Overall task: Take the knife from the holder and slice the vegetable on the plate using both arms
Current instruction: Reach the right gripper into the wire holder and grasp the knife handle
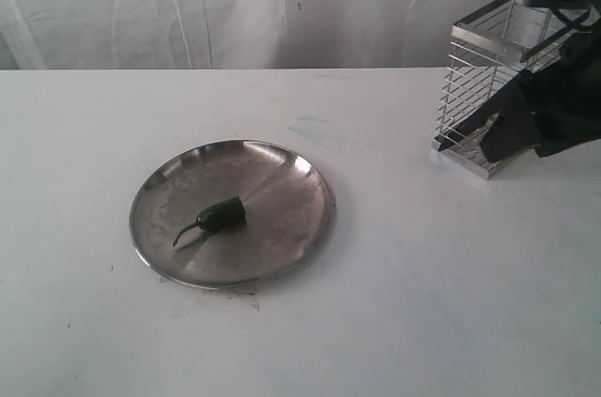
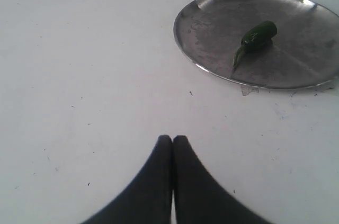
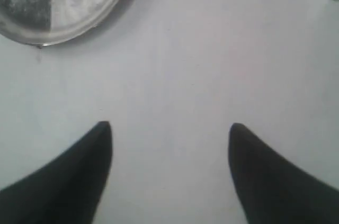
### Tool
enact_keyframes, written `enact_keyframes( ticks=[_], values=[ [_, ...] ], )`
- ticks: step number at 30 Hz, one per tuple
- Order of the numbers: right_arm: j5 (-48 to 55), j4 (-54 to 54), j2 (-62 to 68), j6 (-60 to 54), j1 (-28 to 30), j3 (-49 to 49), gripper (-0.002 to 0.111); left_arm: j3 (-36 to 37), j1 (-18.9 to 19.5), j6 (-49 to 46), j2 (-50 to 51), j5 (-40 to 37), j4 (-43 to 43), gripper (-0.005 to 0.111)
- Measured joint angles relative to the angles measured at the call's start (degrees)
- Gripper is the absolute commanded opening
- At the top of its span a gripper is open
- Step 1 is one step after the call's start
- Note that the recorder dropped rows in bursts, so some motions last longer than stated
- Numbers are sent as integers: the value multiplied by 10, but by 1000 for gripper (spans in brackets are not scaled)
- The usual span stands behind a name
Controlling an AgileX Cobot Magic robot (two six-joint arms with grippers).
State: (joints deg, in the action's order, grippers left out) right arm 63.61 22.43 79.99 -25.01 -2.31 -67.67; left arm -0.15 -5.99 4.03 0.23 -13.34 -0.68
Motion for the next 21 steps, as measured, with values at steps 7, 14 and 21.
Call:
enact_keyframes(
  ticks=[7, 14, 21],
  values=[
    [-163, -166, 55, 94, 0, -59, 71, 0, 0, 0, 0, 0, 0, 0],
    [-193, -135, 111, 63, 0, -76, 68, 0, 0, 0, 0, 0, 0, 0],
    [-210, -128, 137, 44, 0, -76, 65, 0, 0, 0, 0, 0, 0, 0]
  ],
)
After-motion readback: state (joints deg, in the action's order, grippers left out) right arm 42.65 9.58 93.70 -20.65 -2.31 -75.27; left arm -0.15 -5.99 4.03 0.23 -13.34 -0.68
